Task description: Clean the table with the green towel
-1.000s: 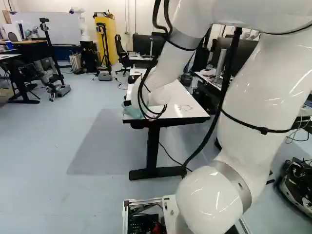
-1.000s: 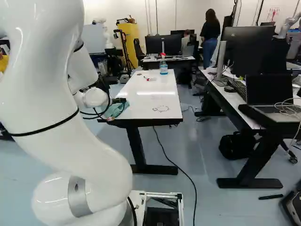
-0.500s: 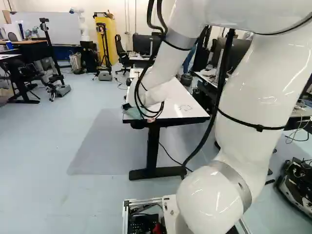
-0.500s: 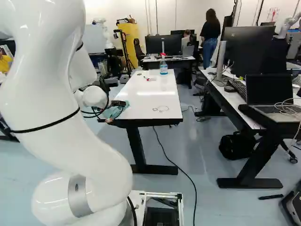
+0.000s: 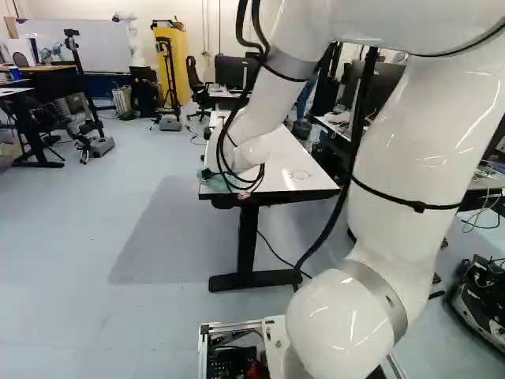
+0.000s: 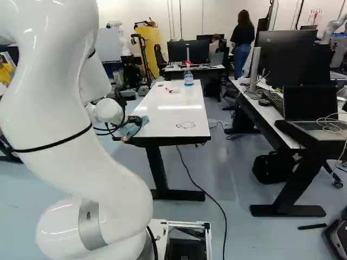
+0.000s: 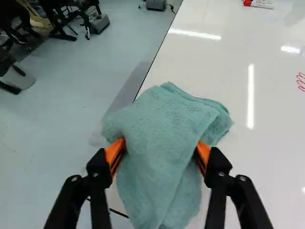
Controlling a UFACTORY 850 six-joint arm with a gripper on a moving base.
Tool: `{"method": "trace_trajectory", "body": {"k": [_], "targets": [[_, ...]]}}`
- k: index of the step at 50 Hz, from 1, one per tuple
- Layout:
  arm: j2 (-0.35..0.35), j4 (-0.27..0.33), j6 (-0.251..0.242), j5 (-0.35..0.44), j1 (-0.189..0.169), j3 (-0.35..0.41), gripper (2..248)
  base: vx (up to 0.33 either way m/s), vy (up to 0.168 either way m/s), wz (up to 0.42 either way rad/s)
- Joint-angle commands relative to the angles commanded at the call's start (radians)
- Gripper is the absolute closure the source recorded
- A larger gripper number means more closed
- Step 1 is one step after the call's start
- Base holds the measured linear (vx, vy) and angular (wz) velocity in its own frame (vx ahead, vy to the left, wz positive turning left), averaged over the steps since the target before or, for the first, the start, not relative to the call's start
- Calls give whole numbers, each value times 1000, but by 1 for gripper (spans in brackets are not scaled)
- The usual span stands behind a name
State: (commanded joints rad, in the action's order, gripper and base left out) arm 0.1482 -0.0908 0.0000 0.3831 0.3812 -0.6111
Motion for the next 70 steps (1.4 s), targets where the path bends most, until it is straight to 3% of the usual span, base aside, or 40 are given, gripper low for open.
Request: {"method": "trace_trajectory", "body": {"k": [3, 4, 8, 9, 13, 14, 19, 20, 46, 70], "targets": [[0, 0, 0, 0, 0, 0, 58, 0, 0, 0], [0, 0, 0, 0, 0, 0, 97, 0, 0, 0], [0, 0, 0, 0, 0, 0, 97, 0, 0, 0], [0, 0, 0, 0, 0, 0, 134, 0, 0, 0], [0, 0, 0, 0, 0, 0, 134, 0, 0, 0], [0, 0, 0, 0, 0, 0, 171, 0, 0, 0], [0, 0, 0, 0, 0, 0, 171, 0, 0, 0], [0, 0, 0, 0, 0, 0, 200, 0, 0, 0], [-31, 0, 0, 0, -4, -4, 205, 0, 0, 0], [-19, 0, 0, 0, -30, -82, 205, 0, 0, 0]]}}
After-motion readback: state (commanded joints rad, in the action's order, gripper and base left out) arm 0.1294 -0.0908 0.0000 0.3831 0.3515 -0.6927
